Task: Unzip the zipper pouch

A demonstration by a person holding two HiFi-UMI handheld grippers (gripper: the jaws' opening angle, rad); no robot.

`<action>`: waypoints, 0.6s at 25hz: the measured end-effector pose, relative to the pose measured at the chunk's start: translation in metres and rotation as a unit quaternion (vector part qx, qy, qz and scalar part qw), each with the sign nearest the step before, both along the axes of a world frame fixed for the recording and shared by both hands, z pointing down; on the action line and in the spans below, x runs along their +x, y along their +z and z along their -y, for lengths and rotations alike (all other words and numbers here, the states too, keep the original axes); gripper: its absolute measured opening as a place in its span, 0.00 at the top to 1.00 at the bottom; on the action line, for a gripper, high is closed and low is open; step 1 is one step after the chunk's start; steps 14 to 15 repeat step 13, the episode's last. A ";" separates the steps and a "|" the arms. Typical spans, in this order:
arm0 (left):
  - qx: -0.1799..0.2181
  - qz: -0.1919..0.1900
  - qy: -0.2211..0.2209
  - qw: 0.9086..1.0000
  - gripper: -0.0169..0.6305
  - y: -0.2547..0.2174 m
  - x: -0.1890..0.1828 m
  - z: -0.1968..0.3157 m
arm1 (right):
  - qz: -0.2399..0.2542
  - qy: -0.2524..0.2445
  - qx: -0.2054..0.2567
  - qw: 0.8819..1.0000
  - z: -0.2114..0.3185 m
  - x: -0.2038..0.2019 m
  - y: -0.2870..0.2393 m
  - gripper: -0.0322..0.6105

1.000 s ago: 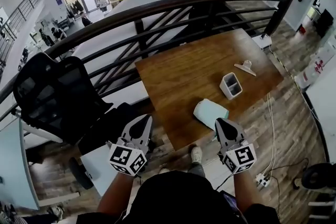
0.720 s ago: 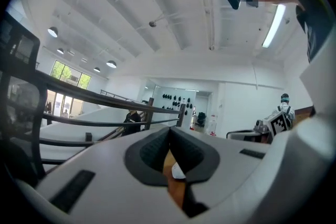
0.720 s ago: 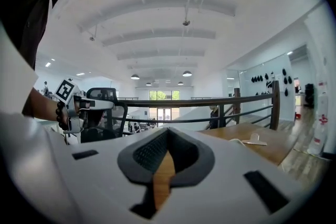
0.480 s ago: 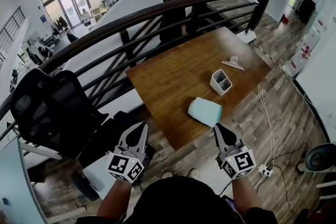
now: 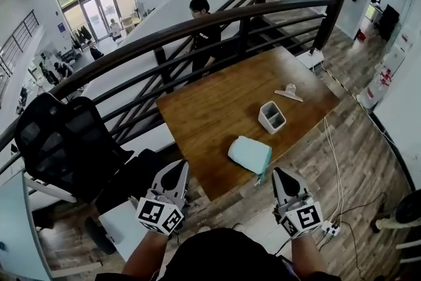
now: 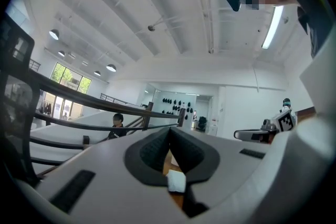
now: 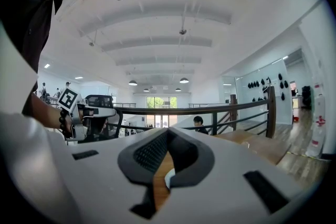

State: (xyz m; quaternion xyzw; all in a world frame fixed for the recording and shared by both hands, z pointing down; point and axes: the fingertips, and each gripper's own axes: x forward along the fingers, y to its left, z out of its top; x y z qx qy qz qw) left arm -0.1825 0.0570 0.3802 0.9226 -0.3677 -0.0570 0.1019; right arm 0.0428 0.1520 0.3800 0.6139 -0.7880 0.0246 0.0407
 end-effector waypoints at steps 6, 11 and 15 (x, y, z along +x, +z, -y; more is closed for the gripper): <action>-0.005 0.008 -0.005 1.000 0.95 0.000 0.014 -0.002 | 0.016 -0.007 -0.009 1.000 0.004 0.011 0.003 0.96; -0.007 0.013 -0.002 1.000 0.95 -0.002 0.023 -0.003 | 0.010 -0.017 0.001 1.000 0.009 0.018 0.003 0.96; -0.008 0.013 0.000 1.000 0.95 -0.003 0.027 -0.002 | 0.010 -0.020 0.004 1.000 0.011 0.020 0.001 0.96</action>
